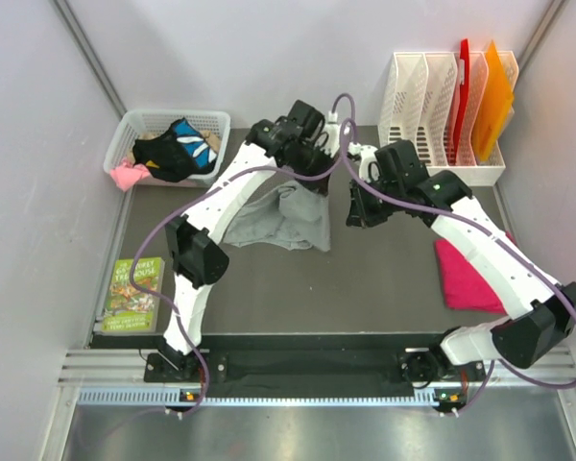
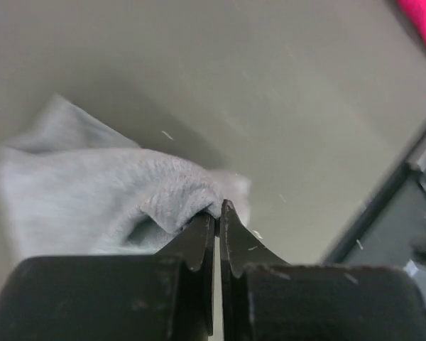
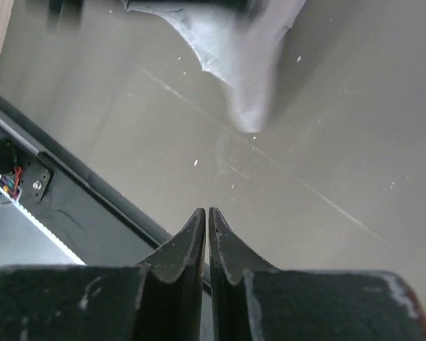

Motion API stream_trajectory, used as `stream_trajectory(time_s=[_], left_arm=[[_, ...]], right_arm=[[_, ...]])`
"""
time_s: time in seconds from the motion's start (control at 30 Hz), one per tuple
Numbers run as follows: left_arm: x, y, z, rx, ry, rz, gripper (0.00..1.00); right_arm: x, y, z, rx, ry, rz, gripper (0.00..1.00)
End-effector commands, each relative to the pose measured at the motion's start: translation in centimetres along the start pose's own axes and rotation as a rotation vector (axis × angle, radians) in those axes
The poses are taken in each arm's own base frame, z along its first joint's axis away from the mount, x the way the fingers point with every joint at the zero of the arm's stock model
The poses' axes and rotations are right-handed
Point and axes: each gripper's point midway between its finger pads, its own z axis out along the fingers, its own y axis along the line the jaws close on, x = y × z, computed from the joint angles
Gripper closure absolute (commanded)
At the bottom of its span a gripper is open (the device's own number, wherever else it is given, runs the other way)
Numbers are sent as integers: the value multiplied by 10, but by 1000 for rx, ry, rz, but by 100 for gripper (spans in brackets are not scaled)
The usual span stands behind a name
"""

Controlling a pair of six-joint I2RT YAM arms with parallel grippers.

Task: Fold and stack the t-shirts
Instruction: Flatten out the tshirt

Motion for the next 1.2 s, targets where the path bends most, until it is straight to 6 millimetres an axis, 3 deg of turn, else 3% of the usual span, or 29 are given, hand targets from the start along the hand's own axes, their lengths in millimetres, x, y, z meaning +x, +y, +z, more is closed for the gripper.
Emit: stream_trajectory(time_s=[0.0, 0.1, 0.13, 0.2, 0.23, 0.3, 0.33, 0.4, 0.43, 0.53, 0.7, 0.83, 0.9, 0.93, 1.0, 1.17], left_arm=[[-50, 38, -17, -146, -168, 25, 100], [-57, 82, -37, -290, -232, -31, 100], [-50, 106, -48, -339, -235, -74, 100], [-41, 136, -61, -400, -235, -120, 100], [-26, 163, -72, -439, -221, -167, 100], [-11, 193, -86, -511, -209, -209, 100], [6, 215, -97, -546, -192, -241, 100], [16, 241, -109, -629, -201, -253, 100], [33, 256, -115, -685, -172, -268, 100], [43, 273, -120, -733, -171, -276, 100], [32, 285, -109, -739, -194, -308, 100], [5, 300, -104, -757, -254, -310, 100], [-12, 300, -107, -762, -289, -282, 100], [-12, 303, -99, -761, -281, -276, 100], [-16, 303, -98, -771, -287, -257, 100], [-4, 299, -87, -756, -243, -255, 100]], right_arm=[[0, 30, -14, -88, -36, -92, 94], [11, 38, -18, -122, -35, -118, 91], [15, 38, -16, -127, -26, -127, 87], [20, 39, -15, -124, -18, -143, 83], [23, 38, -12, -120, -8, -141, 82], [24, 37, -6, -113, 5, -141, 81], [25, 36, -4, -112, 8, -142, 80], [24, 38, 2, -116, 10, -141, 80], [22, 38, 4, -118, 9, -142, 80], [21, 39, 14, -120, 12, -144, 80], [21, 42, 46, -136, 49, -153, 79], [15, 42, 78, -138, 81, -151, 70], [12, 41, 97, -140, 96, -146, 59], [11, 41, 103, -142, 103, -145, 55], [10, 38, 120, -134, 119, -142, 55], [21, 29, 153, -118, 172, -134, 57]])
